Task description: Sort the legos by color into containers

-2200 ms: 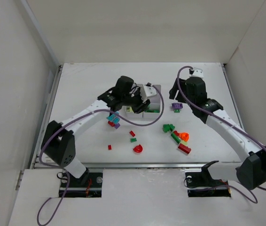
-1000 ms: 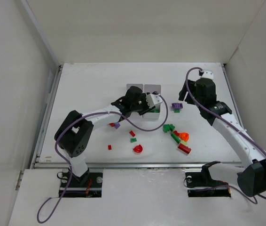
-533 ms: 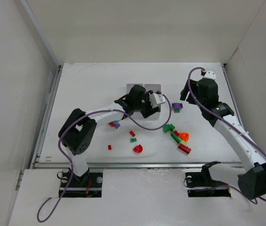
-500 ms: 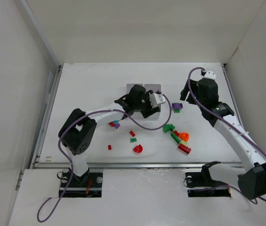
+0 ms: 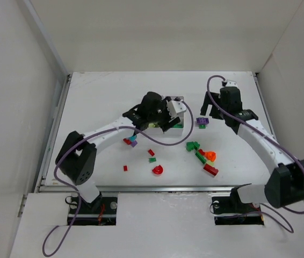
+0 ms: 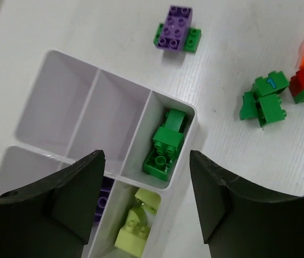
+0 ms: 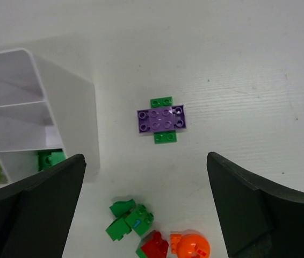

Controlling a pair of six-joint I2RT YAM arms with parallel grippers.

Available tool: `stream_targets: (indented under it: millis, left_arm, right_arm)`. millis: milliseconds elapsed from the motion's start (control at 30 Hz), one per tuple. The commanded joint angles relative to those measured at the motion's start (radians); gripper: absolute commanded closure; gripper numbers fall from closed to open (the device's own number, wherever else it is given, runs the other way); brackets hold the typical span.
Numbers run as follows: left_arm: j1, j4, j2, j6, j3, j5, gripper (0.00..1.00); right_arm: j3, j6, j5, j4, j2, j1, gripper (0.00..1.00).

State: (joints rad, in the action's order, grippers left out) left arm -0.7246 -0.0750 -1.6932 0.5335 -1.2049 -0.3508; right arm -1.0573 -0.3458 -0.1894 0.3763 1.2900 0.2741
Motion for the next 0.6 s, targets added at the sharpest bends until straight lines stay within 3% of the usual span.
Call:
stream_targets:
  millis: [0, 133, 333, 567]
  left_arm:
    - [0.016, 0.013, 0.131, -0.038, -0.056, 0.015, 0.39]
    - [0.05, 0.067, 0.187, -0.063, -0.033, 0.038, 0.39]
    - [0.059, 0.08, 0.268, -0.063, 0.05, 0.084, 0.39]
    - [0.097, 0.089, 0.336, -0.044, 0.111, 0.093, 0.39]
  right_arm:
    - [-0.075, 0.011, 0.1, 0.029, 0.075, -0.071, 0.0]
    - [-0.147, 0.024, 0.168, 0.054, 0.225, -0.133, 0.0]
    - [-0.158, 0.027, 0.237, 0.029, 0.316, -0.133, 0.0]
    - [-0.259, 0.145, 0.179, 0.119, 0.403, -0.133, 0.0]
